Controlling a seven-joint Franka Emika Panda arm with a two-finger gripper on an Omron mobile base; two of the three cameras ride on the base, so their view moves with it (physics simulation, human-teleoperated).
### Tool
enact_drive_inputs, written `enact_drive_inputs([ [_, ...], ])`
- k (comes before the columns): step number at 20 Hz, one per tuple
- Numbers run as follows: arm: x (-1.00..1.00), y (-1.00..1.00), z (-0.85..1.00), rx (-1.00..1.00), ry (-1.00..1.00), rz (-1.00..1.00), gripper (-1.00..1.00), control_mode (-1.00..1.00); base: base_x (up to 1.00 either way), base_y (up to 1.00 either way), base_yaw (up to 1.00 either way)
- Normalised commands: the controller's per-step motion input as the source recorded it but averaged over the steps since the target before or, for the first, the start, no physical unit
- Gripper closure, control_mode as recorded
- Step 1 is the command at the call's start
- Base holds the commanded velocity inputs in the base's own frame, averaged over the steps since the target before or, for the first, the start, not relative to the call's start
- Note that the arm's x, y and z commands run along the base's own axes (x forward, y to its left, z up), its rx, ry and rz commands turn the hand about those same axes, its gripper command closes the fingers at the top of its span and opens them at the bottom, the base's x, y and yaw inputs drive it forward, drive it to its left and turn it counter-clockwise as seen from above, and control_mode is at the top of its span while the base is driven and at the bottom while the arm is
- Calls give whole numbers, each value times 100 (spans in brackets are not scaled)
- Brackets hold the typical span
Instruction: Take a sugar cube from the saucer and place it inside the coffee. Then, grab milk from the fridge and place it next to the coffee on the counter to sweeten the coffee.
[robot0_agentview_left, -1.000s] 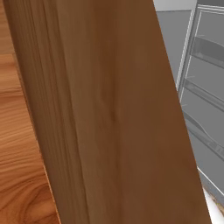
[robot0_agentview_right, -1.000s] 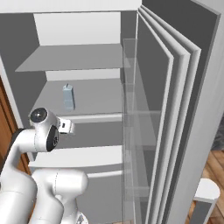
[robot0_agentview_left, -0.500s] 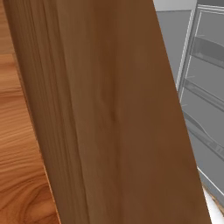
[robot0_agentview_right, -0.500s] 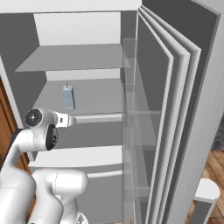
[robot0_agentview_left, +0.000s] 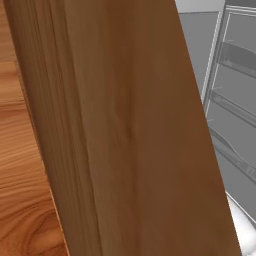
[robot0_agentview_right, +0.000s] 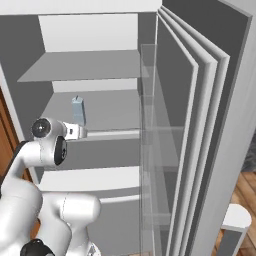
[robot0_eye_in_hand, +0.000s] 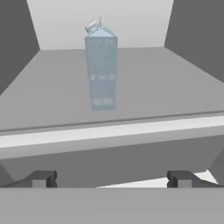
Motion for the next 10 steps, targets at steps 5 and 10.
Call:
enact_drive_inputs([
  [5,13,24,23,0,5,2,-100,-100,0,0,0],
  [10,17,9,7,0,6,0,-100,-100,0,0,0],
])
